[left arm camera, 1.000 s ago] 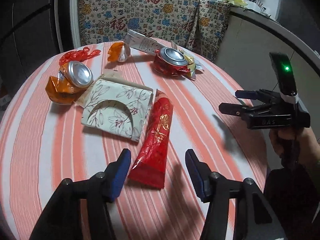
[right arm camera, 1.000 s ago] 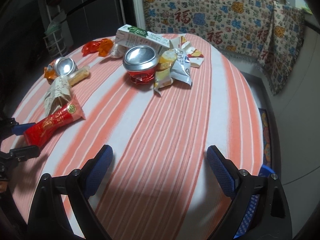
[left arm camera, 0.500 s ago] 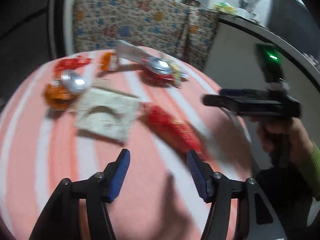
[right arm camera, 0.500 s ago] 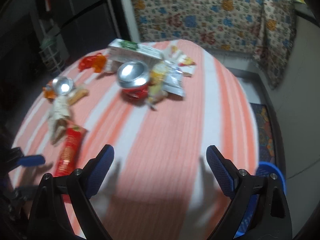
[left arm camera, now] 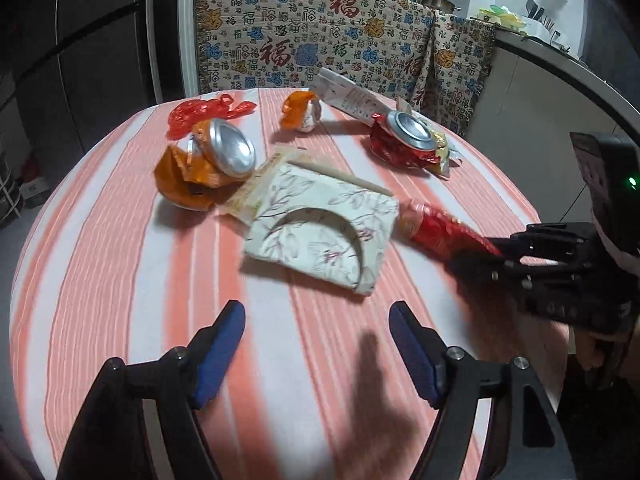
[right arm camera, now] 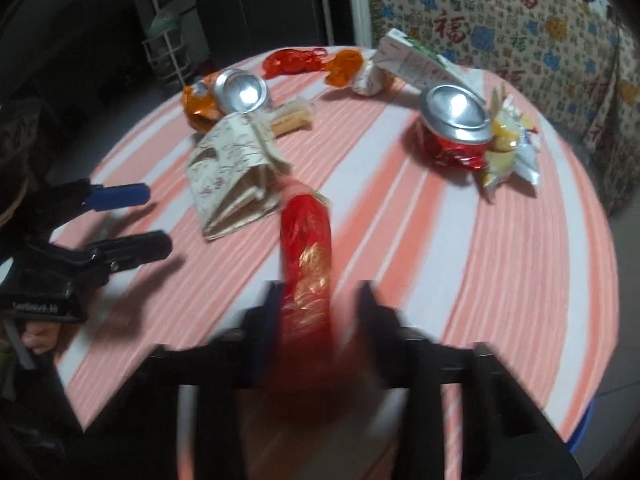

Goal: Collect trash
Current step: 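Grasp the floral paper box with the left gripper while the right gripper holds the red wrapper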

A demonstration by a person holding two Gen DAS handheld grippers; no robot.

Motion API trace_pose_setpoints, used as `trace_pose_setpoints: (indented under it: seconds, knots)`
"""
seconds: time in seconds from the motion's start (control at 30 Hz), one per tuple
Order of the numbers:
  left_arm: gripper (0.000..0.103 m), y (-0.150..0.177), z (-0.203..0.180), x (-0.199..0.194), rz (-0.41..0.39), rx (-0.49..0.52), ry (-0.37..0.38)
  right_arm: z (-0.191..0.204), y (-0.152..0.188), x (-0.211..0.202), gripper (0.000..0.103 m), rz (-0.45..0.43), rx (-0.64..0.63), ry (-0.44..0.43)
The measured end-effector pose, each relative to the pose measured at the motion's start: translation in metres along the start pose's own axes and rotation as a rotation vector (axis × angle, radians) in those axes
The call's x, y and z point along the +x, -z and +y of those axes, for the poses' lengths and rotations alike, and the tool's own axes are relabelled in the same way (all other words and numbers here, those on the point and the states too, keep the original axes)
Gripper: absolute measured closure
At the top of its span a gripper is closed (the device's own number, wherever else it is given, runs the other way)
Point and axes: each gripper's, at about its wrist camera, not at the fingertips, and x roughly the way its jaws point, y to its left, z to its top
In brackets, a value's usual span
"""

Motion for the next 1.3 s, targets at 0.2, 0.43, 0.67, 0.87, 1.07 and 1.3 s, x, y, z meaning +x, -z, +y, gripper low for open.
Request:
trace_pose_setpoints:
  seconds: [0.2,0.43,0.67,0.87,1.07,1.3]
  knots:
    - [0.027,-0.012,-0.026,0.019,-0.012,-0.022,-0.077,-0.040,0.002,-0.007,0.079,-0.018,0.077,0.117]
    - [0.027,-0.006,0.027,0.012,0.002,-0.173,-0.156,-0.046,0.004,-0.014,0.079,-0.026,0.060,0.147]
    - [0.027,0.006,0.057,-0.015,-0.002,-0.206,-0.069,-0.043,0.004,-0.016,0.072,-0.026,0.048,0.117]
    - [0.024,-0.016,0.009,-0.020,-0.032,-0.059,0.012,-0.039,0.001,-0.020,0.038,-0.055,0.037,0.110]
    - [0.024,-0.042,-0.003,0.007,-0.003,-0.086,-0.127,-0.042,-0.002,-0.020,0.038,-0.059,0.043,0.097]
    - [0.025,-0.050,-0.005,0.029,0.047,-0.010,-0.232,-0.046,-0.009,-0.017,0.031,-0.004,0.012,0.027]
